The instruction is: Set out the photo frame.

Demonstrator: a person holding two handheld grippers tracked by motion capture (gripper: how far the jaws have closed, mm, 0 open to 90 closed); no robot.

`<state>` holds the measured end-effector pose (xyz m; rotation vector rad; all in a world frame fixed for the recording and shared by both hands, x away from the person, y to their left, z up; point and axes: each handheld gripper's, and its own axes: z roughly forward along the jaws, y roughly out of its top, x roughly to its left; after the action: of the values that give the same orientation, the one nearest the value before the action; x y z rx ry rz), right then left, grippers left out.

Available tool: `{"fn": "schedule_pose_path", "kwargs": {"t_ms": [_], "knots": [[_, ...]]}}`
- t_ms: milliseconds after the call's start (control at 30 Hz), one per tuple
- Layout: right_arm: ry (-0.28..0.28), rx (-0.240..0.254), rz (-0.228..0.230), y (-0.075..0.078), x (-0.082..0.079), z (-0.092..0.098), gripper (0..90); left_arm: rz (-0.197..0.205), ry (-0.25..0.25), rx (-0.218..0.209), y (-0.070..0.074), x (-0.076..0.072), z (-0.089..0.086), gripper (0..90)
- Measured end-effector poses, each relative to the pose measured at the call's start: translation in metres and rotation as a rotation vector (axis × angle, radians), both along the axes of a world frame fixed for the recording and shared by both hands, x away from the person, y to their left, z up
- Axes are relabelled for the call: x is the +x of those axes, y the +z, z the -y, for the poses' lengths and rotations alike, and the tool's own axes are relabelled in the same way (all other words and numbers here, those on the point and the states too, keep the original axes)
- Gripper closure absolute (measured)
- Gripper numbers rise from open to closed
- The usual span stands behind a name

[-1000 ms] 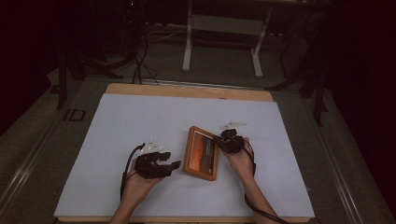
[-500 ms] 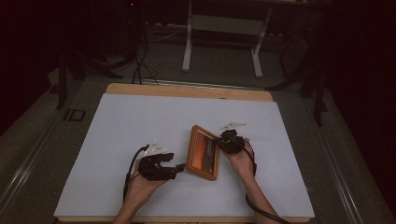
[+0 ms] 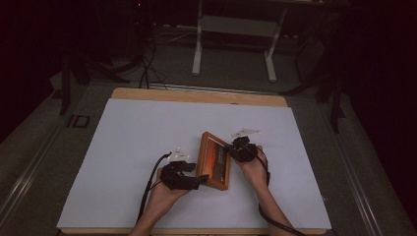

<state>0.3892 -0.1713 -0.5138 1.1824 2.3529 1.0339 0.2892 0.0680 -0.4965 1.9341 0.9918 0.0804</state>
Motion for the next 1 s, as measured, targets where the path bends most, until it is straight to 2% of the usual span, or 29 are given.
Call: {"fn": "schedule_pose_path", "kwargs": {"t_ms": [33, 200, 333, 633, 700, 800, 1000], "knots": [[-0.001, 0.001, -0.001, 0.000, 0.000, 0.000, 90.0, 0.000, 0.000, 0.000, 0.000, 0.000, 0.000, 31.1], [0.001, 0.003, -0.002, 0.000, 0.000, 0.000, 90.0, -0.061, 0.001, -0.030, -0.005, 0.009, 0.005, 36.9], [-0.002, 0.006, 0.002, 0.000, 0.000, 0.000, 90.0, -0.078, 0.011, -0.024, -0.008, 0.012, 0.009, 40.7], [-0.001, 0.001, 0.003, 0.000, -0.001, 0.000, 90.0, -0.126, 0.028, -0.062, -0.011, 0.019, 0.011, 46.9], [0.000, 0.000, 0.003, 0.000, -0.001, 0.000, 90.0, -0.152, 0.039, -0.083, -0.012, 0.021, 0.011, 47.9], [0.000, 0.001, 0.002, 0.000, -0.001, 0.000, 90.0, -0.156, 0.043, -0.092, -0.012, 0.023, 0.013, 51.4], [0.002, 0.011, 0.001, 0.001, -0.002, 0.004, 90.0, -0.118, 0.046, -0.067, -0.009, 0.021, 0.017, 55.0]]}}
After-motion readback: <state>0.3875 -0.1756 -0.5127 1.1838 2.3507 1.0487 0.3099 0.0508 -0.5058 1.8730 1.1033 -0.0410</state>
